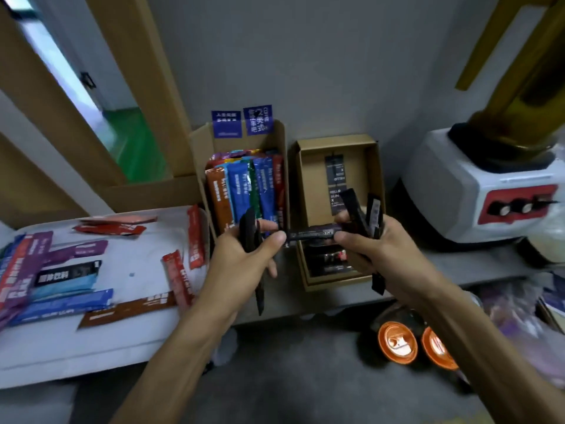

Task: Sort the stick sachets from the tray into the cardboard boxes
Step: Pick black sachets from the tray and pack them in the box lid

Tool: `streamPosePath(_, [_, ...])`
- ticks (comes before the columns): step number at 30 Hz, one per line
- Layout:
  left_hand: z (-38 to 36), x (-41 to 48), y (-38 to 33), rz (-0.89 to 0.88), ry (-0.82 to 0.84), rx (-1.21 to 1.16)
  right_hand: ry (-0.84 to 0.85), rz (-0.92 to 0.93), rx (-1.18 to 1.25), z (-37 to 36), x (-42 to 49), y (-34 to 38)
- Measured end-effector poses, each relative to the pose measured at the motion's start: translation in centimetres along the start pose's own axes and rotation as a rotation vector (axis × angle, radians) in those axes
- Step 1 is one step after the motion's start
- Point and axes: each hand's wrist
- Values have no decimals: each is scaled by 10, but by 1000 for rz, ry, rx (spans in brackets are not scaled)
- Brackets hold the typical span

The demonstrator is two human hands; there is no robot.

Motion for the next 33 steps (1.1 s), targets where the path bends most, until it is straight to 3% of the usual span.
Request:
streamPosePath(4, [-29,0,-7,-1,-45,-33,24,17,-12,35,7,3])
streamPosePath(12, [-64,-4,-16,-38,-179,-21,68,-26,196,77,16,-4])
streamPosePath(19, [-71,-1,-14,-62,-190,5,92,-39,239,87,19,-2])
streamPosePath(22, [-69,3,-11,-66,-110,121,24,-5,133,78,19,1])
streamPosePath(26, [-59,9,-16,-80,150,528,-132,153,-7,69,32,15])
streamPosePath(30, [-61,27,-37,-206,159,501,-38,271,-318,58,44,41])
streamPosePath(33, [-76,34,-36,-152,196,419,-12,260,-310,49,49,45])
Point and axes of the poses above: each hand's wrist, its own x-axis towards the middle knuckle, its own z-axis out of the back of the hand, y = z × x, and after that the axes turned 1 degree about y, right-handed
